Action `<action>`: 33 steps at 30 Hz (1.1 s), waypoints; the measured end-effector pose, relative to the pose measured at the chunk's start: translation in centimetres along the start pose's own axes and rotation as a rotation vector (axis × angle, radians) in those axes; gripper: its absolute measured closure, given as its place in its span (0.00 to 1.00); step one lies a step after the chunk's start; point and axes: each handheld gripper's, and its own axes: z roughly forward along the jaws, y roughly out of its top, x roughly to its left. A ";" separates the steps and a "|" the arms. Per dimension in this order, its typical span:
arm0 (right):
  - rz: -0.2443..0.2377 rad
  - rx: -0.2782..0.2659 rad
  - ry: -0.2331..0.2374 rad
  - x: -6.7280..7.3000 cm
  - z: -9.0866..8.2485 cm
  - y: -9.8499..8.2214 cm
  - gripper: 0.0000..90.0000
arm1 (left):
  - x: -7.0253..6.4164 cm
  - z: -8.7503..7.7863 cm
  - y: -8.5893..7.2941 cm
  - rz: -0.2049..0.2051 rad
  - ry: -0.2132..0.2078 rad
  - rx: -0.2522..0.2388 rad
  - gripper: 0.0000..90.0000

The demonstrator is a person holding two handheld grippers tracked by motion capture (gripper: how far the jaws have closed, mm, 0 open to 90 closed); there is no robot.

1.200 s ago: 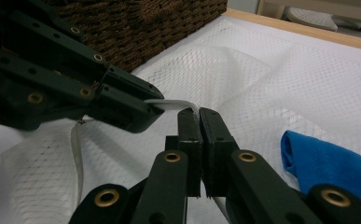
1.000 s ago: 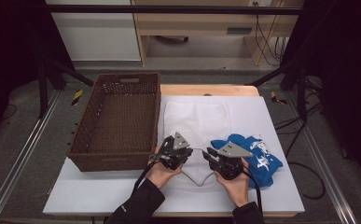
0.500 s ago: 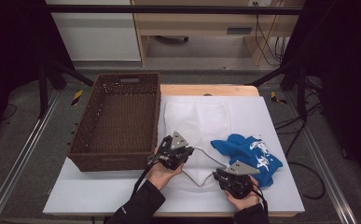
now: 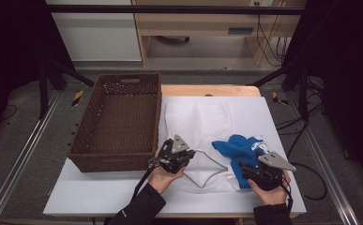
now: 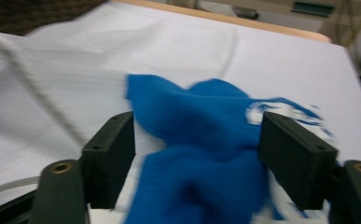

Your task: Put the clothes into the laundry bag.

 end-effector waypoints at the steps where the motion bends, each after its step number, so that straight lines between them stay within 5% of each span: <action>1: 0.011 0.020 -0.010 -0.3 0.2 -0.1 0.25 | 0.0 0.0 0.0 0.000 -0.002 0.001 0.99; 8: 0.002 0.111 -0.065 -1.6 3.5 -1.4 0.36 | 0.1 0.0 0.0 -0.002 -0.006 0.007 0.99; 15: -0.057 0.164 -0.152 -1.6 5.0 -1.9 0.68 | 0.1 -0.1 0.0 -0.002 -0.004 0.011 0.99; 19: 0.014 0.165 -0.144 -2.1 4.6 -1.7 0.80 | 0.1 0.0 -0.1 -0.013 -0.014 0.009 0.99; 26: 0.047 0.054 -0.080 -2.9 2.3 -0.7 0.81 | 0.3 0.1 0.0 -0.041 -0.013 0.006 0.99; 28: 0.060 -0.008 -0.022 -3.0 0.7 0.1 0.82 | 0.4 0.1 0.2 -0.044 -0.010 0.010 0.99; 33: 0.024 -0.090 0.059 -2.2 -1.6 1.7 0.82 | 0.6 0.3 0.6 -0.058 0.005 0.024 0.99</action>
